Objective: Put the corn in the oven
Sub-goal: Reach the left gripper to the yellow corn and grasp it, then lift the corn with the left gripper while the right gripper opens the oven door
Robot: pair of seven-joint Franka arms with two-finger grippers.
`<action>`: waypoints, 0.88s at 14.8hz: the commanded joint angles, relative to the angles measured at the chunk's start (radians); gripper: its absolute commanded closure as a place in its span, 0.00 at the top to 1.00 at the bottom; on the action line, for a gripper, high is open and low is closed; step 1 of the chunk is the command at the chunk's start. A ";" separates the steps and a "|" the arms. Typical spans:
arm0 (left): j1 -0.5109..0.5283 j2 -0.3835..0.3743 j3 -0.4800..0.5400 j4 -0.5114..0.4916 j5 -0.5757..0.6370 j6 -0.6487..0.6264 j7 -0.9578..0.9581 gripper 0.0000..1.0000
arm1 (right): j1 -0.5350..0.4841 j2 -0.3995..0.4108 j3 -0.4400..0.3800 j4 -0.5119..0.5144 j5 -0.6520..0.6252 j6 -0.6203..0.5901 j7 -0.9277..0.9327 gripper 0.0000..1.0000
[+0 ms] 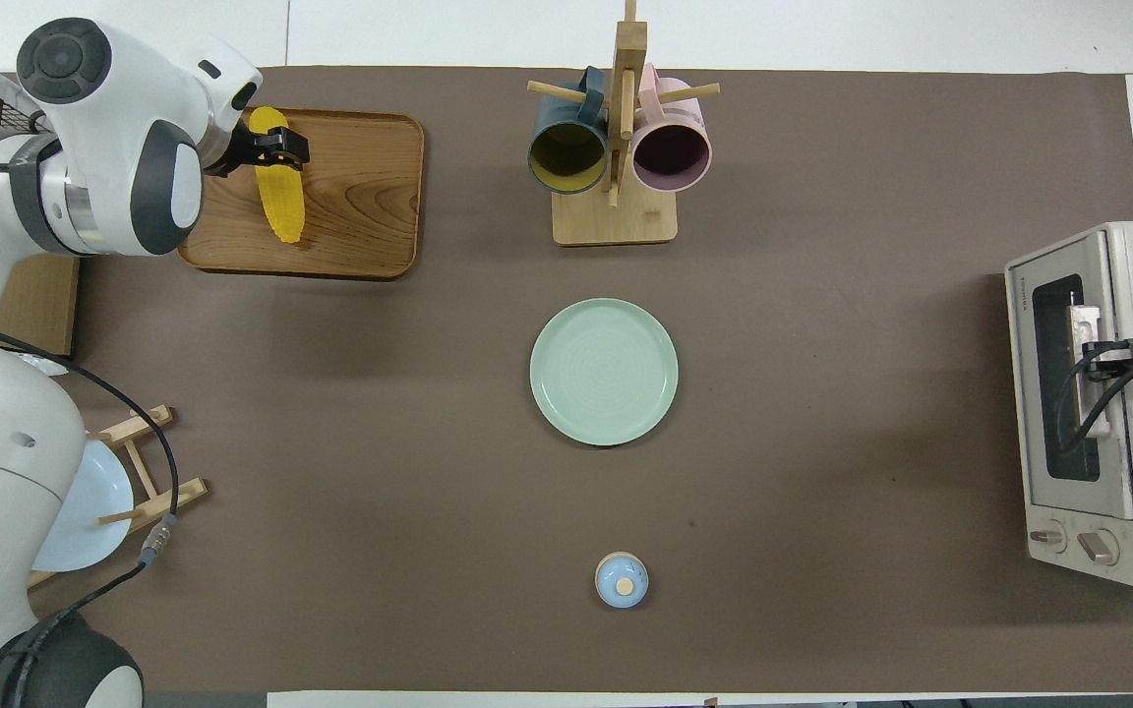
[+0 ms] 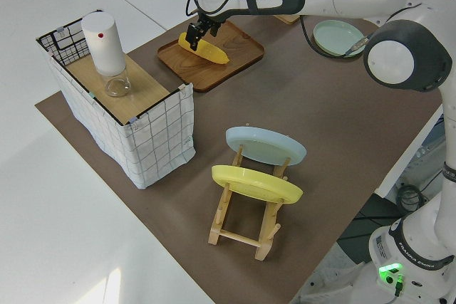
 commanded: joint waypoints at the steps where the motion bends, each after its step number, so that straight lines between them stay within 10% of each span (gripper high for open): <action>1: 0.006 0.045 -0.004 0.029 0.026 0.040 0.007 1.00 | 0.056 0.011 0.008 -0.053 0.014 0.050 0.040 0.00; 7: 0.006 0.090 -0.008 0.033 0.017 0.102 0.008 0.94 | 0.094 0.069 0.010 -0.081 0.017 0.151 0.043 0.00; 13: 0.005 0.082 -0.010 0.035 0.017 0.077 0.034 0.14 | 0.120 0.143 0.011 -0.116 0.040 0.288 0.052 0.00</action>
